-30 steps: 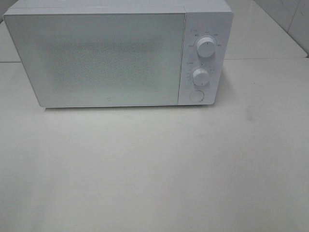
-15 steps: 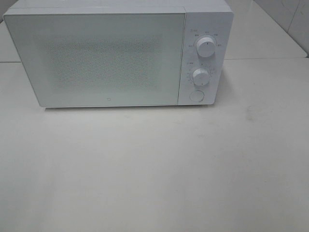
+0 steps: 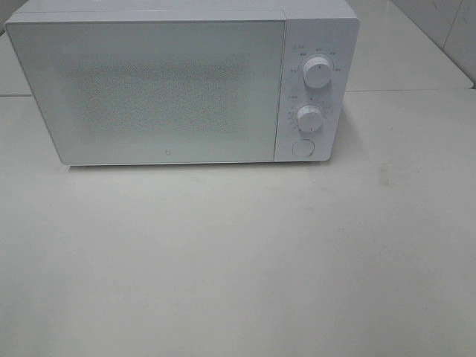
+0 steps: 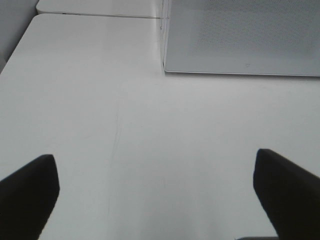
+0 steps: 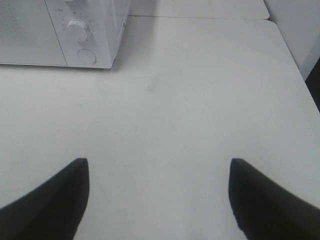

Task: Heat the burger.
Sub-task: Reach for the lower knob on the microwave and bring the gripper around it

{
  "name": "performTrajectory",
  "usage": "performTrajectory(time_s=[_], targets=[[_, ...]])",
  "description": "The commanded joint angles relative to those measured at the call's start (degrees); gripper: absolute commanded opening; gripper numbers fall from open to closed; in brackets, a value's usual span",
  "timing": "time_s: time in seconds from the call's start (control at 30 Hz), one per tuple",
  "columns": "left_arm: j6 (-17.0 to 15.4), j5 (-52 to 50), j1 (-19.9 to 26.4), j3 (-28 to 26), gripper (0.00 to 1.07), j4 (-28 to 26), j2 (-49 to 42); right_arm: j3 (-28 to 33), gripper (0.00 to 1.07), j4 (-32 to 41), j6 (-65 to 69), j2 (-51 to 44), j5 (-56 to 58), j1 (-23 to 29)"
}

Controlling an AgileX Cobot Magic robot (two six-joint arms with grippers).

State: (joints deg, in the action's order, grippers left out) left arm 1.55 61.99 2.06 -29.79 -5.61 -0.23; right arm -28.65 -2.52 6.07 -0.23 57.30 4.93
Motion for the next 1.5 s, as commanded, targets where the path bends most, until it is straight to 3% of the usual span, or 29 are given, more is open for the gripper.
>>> performTrajectory(time_s=[0.03,0.47,0.73,1.0,1.5], targets=[[-1.26,-0.57,-0.06,0.17,0.98,0.40,-0.17,0.17,0.75,-0.29,-0.34,-0.92,-0.29,-0.40],[-1.55,-0.63,-0.06,0.17,0.98,0.29,-0.17,-0.52,0.75,-0.23,3.44,1.09,-13.87,-0.40],[-1.55,-0.63,-0.06,0.17,0.98,0.34,-0.17,1.66,0.75,-0.17,3.44,9.85,-19.42,-0.40],[-1.55,-0.63,-0.06,0.17,0.98,0.34,-0.17,6.53,0.75,-0.17,3.44,20.05,-34.03,-0.40],[-1.55,-0.63,-0.06,0.17,0.98,0.34,-0.17,7.85,0.75,-0.17,3.55,33.63,-48.87,-0.40]])
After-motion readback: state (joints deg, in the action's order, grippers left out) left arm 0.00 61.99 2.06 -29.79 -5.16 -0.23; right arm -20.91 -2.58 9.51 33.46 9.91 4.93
